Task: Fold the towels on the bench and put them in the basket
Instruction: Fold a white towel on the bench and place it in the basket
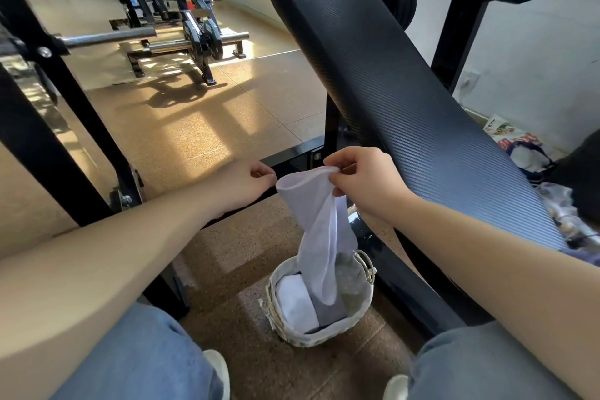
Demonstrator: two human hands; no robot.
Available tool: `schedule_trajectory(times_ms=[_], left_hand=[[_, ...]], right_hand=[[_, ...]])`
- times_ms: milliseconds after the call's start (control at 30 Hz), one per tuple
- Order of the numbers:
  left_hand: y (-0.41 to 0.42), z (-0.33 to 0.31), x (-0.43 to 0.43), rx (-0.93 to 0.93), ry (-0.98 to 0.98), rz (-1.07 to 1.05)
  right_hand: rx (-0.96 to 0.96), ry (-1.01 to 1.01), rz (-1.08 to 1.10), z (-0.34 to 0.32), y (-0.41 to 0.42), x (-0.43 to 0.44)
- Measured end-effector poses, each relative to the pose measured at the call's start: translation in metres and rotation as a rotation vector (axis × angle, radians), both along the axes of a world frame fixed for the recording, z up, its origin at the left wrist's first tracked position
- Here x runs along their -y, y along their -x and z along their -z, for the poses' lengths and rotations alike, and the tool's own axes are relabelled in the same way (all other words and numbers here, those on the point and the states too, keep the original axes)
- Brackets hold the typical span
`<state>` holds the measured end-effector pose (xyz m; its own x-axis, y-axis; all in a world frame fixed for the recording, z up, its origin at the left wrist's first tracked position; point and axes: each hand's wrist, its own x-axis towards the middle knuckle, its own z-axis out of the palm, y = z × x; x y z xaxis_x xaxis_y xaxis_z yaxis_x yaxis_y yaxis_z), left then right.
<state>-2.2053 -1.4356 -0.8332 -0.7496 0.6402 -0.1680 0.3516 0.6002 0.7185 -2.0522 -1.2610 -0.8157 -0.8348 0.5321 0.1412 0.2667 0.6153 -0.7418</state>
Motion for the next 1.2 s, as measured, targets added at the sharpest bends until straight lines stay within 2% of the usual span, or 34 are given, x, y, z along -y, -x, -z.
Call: schedule_trajectory(times_ms=[267, 433, 567, 700, 800, 933, 1033, 1100, 1200], left_hand=[[0.001, 0.011, -0.004, 0.219, -0.003, -0.018], [-0.001, 0.018, -0.009, 0.238, 0.0, -0.006], [0.0, 0.019, -0.011, 0.255, -0.017, -0.092], [0.005, 0.009, -0.012, 0.177, -0.115, -0.197], [0.002, 0.001, -0.014, 0.104, -0.119, -0.158], [0.0, -0.005, -0.013, 0.098, -0.097, -0.08], [0.002, -0.005, -0.007, 0.275, -0.079, -0.013], [0.002, -0.005, -0.004, 0.398, -0.099, -0.01], [0.004, -0.009, -0.003, 0.568, -0.172, -0.011]], right_hand=[[-0.029, -0.045, -0.007, -0.002, -0.003, -0.002], [-0.084, -0.064, -0.063, -0.003, -0.005, 0.001], [-0.083, -0.143, -0.117, -0.004, -0.006, 0.001], [0.128, -0.328, -0.129, -0.002, -0.004, -0.005], [0.313, -0.376, -0.121, 0.004, -0.002, -0.009], [0.327, -0.338, -0.092, 0.003, 0.0, -0.009], [0.266, -0.259, -0.04, -0.001, -0.001, -0.012], [0.237, -0.134, -0.007, 0.001, -0.001, -0.014], [0.172, 0.167, 0.027, 0.005, -0.001, -0.014]])
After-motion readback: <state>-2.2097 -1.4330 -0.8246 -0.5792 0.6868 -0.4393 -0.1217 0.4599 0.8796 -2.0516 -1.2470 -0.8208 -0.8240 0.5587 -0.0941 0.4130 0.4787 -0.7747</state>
